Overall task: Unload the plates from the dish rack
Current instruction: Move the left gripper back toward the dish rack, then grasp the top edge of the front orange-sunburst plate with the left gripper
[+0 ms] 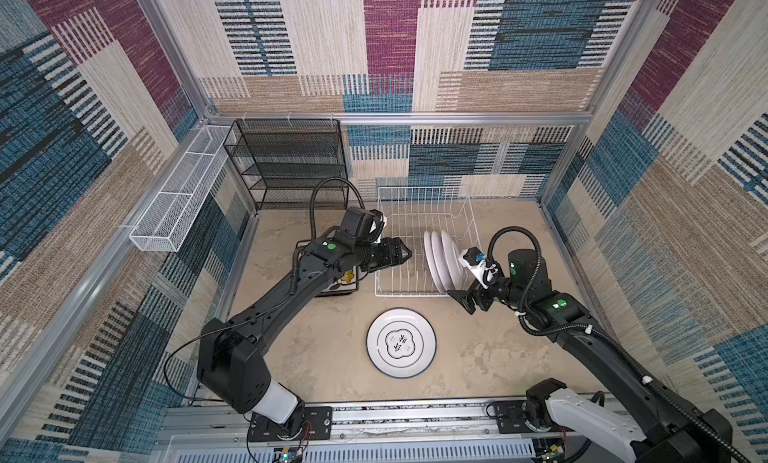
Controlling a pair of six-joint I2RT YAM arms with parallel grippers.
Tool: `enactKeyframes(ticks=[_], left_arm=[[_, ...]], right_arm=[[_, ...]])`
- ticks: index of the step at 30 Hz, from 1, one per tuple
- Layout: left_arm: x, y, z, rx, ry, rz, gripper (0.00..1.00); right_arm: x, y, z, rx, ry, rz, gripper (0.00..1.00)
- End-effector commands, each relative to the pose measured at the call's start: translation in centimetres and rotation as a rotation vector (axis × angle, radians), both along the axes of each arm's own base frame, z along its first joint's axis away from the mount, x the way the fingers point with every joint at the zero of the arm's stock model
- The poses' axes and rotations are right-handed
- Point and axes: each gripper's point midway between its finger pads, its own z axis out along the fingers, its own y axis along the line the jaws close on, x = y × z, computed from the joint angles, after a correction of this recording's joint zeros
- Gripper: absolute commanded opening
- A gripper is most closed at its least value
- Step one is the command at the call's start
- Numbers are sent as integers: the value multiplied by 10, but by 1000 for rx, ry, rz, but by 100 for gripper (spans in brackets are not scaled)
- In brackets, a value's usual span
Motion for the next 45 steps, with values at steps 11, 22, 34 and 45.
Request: enactKeyframes(ticks=[11, 22, 34, 45], left_arm=[[32, -52, -14, -69, 56, -46, 65], [44, -68, -36, -49, 110, -47, 38], [47, -73, -60, 11, 134, -26, 32], [46, -83, -73, 14, 158, 9, 29]], right_arm=[[17, -13, 3, 24, -2, -84, 100], [26, -22, 8, 32, -1, -126, 100], [28, -20, 9, 31, -8, -116, 100], [29, -23, 10, 24, -23, -129, 100]])
